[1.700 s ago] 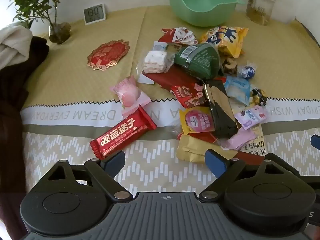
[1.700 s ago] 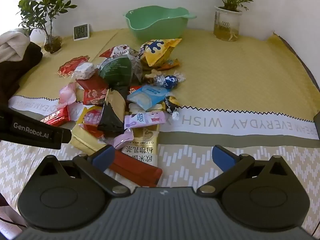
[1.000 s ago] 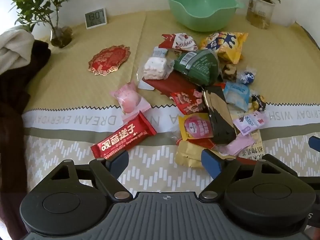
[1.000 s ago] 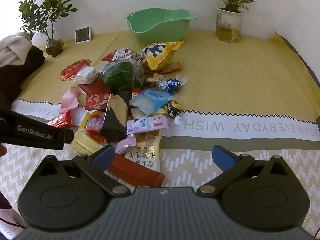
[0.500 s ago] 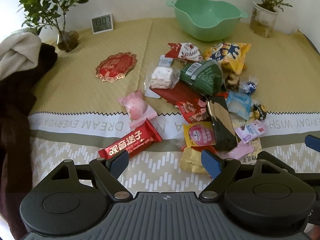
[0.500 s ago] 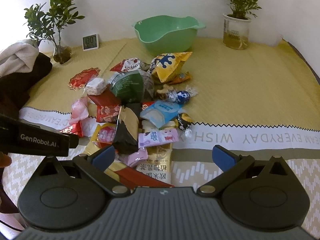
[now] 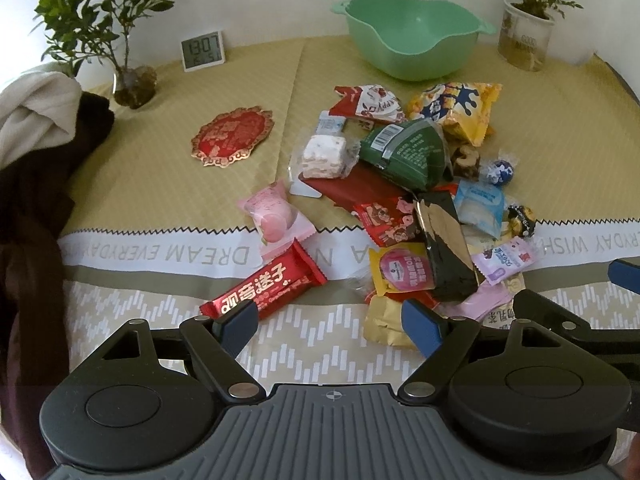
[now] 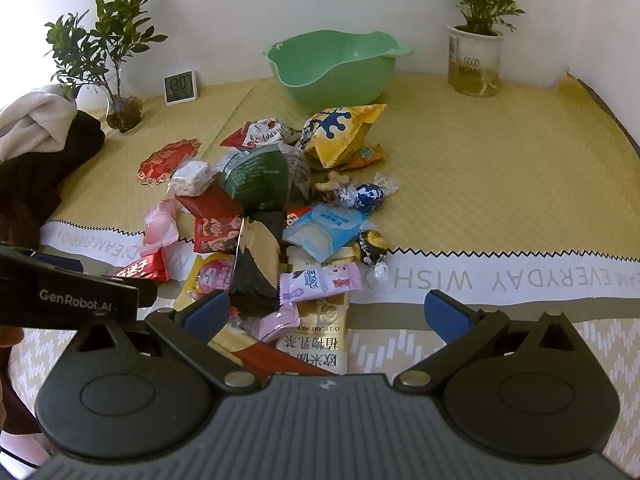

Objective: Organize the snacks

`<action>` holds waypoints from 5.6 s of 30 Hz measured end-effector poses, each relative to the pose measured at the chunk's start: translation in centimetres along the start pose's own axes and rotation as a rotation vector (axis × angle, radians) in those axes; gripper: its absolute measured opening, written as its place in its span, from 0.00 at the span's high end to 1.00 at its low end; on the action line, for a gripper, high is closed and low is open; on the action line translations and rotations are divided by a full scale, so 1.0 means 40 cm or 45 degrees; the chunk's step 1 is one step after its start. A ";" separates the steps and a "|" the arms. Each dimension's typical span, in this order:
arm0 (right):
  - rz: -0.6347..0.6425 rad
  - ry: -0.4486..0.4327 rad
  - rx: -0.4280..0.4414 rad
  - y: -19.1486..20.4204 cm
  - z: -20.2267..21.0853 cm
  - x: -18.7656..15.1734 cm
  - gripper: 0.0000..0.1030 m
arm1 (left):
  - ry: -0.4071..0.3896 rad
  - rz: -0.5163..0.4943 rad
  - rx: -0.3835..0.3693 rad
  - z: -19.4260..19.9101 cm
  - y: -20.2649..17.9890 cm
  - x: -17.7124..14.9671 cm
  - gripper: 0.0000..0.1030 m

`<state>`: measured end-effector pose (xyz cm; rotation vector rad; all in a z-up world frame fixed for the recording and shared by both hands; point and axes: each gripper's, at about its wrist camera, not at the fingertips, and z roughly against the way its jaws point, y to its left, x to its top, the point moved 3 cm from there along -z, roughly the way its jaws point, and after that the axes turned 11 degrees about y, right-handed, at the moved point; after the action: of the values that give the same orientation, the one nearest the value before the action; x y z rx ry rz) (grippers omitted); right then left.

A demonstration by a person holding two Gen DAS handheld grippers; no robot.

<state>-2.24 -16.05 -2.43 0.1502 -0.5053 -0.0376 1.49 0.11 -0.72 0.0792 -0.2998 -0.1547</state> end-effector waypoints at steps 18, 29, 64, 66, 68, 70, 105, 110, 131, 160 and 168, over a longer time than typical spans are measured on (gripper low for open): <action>-0.019 0.010 0.001 -0.022 -0.019 0.010 0.00 | 0.013 0.013 -0.048 -0.027 0.011 0.007 0.00; 0.043 0.091 0.067 -0.050 -0.055 -0.055 0.01 | 0.050 0.062 -0.109 -0.072 0.059 -0.074 0.00; 0.276 0.157 0.030 -0.019 -0.097 -0.080 0.51 | 0.070 -0.189 -0.261 -0.184 0.062 -0.031 0.00; 0.316 0.162 0.044 -0.006 -0.099 -0.078 0.46 | 0.075 -0.177 -0.226 -0.184 0.063 -0.020 0.00; 0.354 0.170 0.028 0.005 -0.105 -0.076 0.46 | 0.078 -0.145 -0.174 -0.194 0.073 -0.007 0.00; 0.375 0.176 0.021 0.013 -0.114 -0.066 0.42 | 0.102 -0.108 -0.145 -0.209 0.086 0.009 0.00; 0.135 -0.035 0.287 -0.021 0.035 0.144 0.86 | -0.121 -0.155 -0.136 0.040 0.002 0.305 0.04; 0.019 -0.080 0.297 -0.055 0.013 0.224 0.86 | -0.177 -0.208 -0.151 0.063 -0.025 0.394 0.04; -0.157 -0.294 0.191 -0.090 -0.101 0.660 0.86 | -0.274 -0.334 -0.202 -0.026 -0.081 0.749 0.04; -0.123 -0.320 0.059 -0.105 -0.071 0.551 0.19 | -0.463 -0.520 -0.040 -0.050 -0.100 0.662 0.00; -0.021 -0.271 0.078 -0.088 0.002 0.328 0.11 | -0.304 -0.364 -0.054 -0.036 -0.009 0.426 0.00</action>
<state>9.22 -20.49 3.39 0.2113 -0.7181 -0.0543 17.94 -2.97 2.76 0.0613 -0.5232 -0.4561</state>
